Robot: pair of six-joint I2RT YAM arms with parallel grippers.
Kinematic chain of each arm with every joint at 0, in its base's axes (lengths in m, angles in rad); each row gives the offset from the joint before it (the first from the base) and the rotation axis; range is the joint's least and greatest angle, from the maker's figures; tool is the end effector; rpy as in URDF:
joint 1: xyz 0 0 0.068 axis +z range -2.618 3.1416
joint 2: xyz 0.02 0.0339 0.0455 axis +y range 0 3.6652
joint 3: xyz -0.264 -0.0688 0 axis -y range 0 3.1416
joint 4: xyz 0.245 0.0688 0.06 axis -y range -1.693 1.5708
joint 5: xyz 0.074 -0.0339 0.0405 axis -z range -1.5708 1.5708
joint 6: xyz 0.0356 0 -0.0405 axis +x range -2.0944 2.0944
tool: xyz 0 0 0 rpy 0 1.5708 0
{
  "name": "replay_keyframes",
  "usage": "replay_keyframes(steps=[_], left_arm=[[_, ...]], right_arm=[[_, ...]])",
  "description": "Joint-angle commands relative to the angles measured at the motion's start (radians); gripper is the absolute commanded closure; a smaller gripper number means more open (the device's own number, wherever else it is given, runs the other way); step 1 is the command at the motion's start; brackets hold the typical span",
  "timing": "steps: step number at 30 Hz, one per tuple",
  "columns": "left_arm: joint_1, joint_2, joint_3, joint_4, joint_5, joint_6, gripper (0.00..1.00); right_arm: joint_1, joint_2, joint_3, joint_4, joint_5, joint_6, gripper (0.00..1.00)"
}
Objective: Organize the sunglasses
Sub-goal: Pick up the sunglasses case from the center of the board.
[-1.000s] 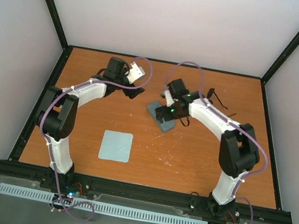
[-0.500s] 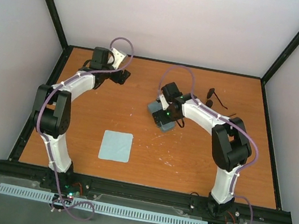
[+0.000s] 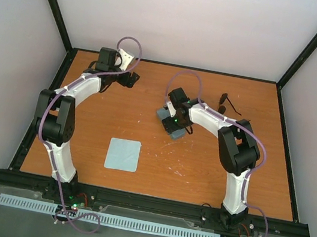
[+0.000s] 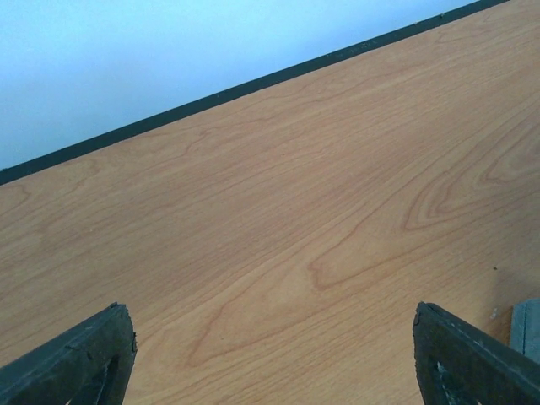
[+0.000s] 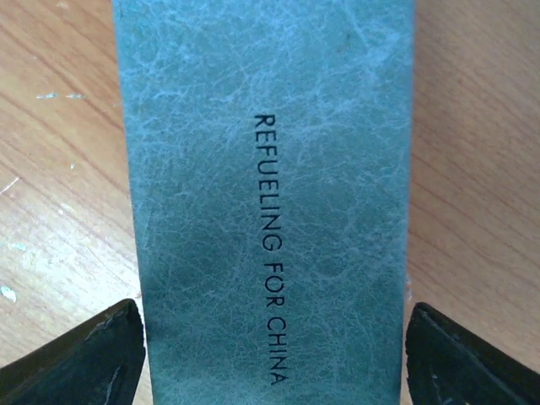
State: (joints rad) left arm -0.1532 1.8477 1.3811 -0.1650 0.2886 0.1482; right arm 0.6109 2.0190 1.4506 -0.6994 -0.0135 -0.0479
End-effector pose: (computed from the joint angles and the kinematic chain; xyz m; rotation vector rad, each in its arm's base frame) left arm 0.4187 -0.0749 0.2470 0.4872 2.1355 -0.3202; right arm 0.3322 0.2332 0.1655 -0.9250 2.6967 0.1394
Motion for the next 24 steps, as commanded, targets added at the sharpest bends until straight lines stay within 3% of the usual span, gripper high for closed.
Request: replay_keyframes(steps=[1,6,14,16,18,21,24], left_arm=[[-0.002,0.01,0.048,-0.036,0.038,-0.022,0.12],[-0.002,0.007,0.053,-0.042,0.054,-0.012,0.12],[-0.005,-0.009,0.057,-0.024,0.199,0.029,0.19],[-0.005,-0.017,0.067,-0.01,0.242,0.06,0.28],[-0.005,-0.025,0.062,0.034,0.281,0.075,0.44],[-0.006,-0.015,0.076,0.048,0.381,0.074,0.66],[-0.009,-0.011,0.086,0.031,0.485,0.069,0.78]], right_arm=[[-0.001,0.011,0.034,0.009,0.0,-0.006,0.25],[0.0,0.001,0.022,0.009,-0.017,-0.008,0.53],[-0.005,-0.02,-0.001,0.042,-0.043,0.043,0.7],[-0.022,-0.047,0.009,0.072,-0.09,0.069,0.74],[-0.047,-0.065,0.03,0.101,-0.139,0.113,0.95],[-0.107,-0.073,0.081,0.131,-0.258,0.178,0.97],[-0.163,-0.069,0.117,0.173,-0.385,0.241,0.97]])
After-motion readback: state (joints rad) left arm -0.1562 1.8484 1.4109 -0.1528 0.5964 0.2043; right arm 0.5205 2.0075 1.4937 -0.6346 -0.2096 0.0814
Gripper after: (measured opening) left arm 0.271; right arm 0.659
